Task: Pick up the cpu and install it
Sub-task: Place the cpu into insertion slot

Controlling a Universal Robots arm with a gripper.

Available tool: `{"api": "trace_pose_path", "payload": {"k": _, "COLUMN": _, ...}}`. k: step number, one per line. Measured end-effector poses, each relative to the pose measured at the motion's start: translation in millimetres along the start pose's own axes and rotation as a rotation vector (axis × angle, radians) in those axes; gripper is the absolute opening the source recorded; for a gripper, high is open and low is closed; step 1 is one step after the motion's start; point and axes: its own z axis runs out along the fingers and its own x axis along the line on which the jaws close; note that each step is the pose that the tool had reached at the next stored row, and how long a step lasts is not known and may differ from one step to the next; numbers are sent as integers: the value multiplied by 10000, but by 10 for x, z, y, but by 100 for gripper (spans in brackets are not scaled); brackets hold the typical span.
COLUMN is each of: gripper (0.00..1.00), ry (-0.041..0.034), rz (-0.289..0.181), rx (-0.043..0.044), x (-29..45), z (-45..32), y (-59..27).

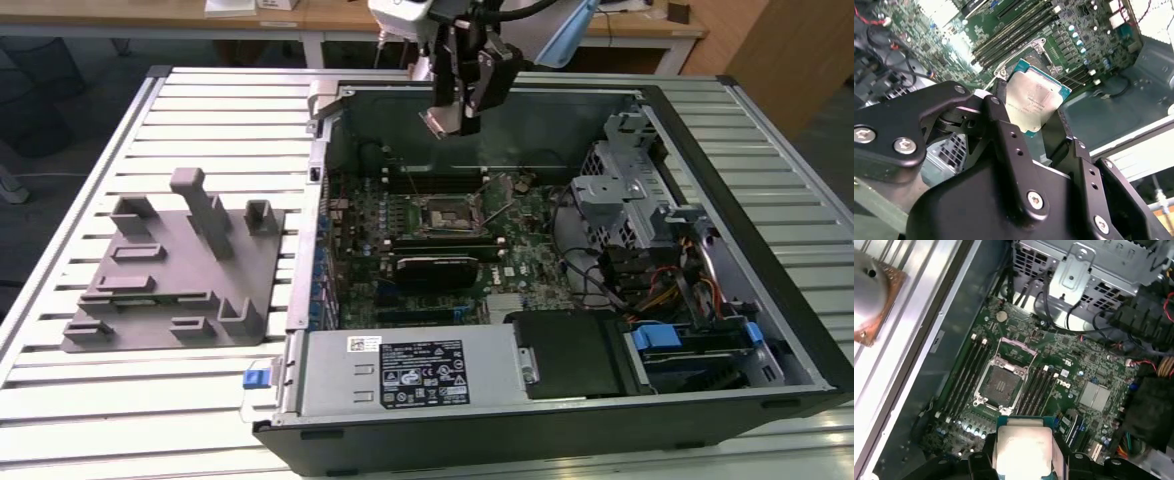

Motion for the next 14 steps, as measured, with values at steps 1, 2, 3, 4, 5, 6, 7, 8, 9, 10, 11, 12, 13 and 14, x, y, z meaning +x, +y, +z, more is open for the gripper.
{"api": "trace_pose_path", "payload": {"k": 1, "gripper": 53, "ry": -8, "rz": 180, "rx": 1, "x": 0, "z": 6, "y": 0}}
{"api": "trace_pose_path", "payload": {"k": 2, "gripper": 53, "ry": -15, "rz": 359, "rx": 2, "x": 0, "z": 12, "y": -1}}
{"api": "trace_pose_path", "payload": {"k": 3, "gripper": 53, "ry": -23, "rz": 551, "rx": 3, "x": 0, "z": 19, "y": -1}}
{"api": "trace_pose_path", "payload": {"k": 4, "gripper": 53, "ry": -30, "rz": 718, "rx": 5, "x": 0, "z": 25, "y": -1}}
{"api": "trace_pose_path", "payload": {"k": 5, "gripper": 53, "ry": -38, "rz": 899, "rx": 6, "x": 0, "z": 32, "y": -1}}
{"api": "trace_pose_path", "payload": {"k": 6, "gripper": 53, "ry": -46, "rz": 1094, "rx": 7, "x": 0, "z": 40, "y": -2}}
{"api": "trace_pose_path", "payload": {"k": 7, "gripper": 53, "ry": -54, "rz": 1274, "rx": 9, "x": 0, "z": 46, "y": -2}}
{"api": "trace_pose_path", "payload": {"k": 8, "gripper": 53, "ry": -62, "rz": 1453, "rx": 10, "x": 0, "z": 53, "y": -2}}
{"api": "trace_pose_path", "payload": {"k": 9, "gripper": 53, "ry": -69, "rz": 1633, "rx": 11, "x": 0, "z": 61, "y": -3}}
{"api": "trace_pose_path", "payload": {"k": 10, "gripper": 53, "ry": -77, "rz": 1813, "rx": 13, "x": 0, "z": 69, "y": -3}}
{"api": "trace_pose_path", "payload": {"k": 11, "gripper": 53, "ry": -84, "rz": 1992, "rx": 14, "x": 0, "z": 77, "y": -3}}
{"api": "trace_pose_path", "payload": {"k": 12, "gripper": 53, "ry": -91, "rz": 2173, "rx": 15, "x": 1, "z": 86, "y": -4}}
{"api": "trace_pose_path", "payload": {"k": 13, "gripper": 53, "ry": -99, "rz": 2347, "rx": 16, "x": 1, "z": 95, "y": -4}}
{"api": "trace_pose_path", "payload": {"k": 14, "gripper": 53, "ry": -105, "rz": 2495, "rx": 18, "x": 1, "z": 104, "y": -4}}
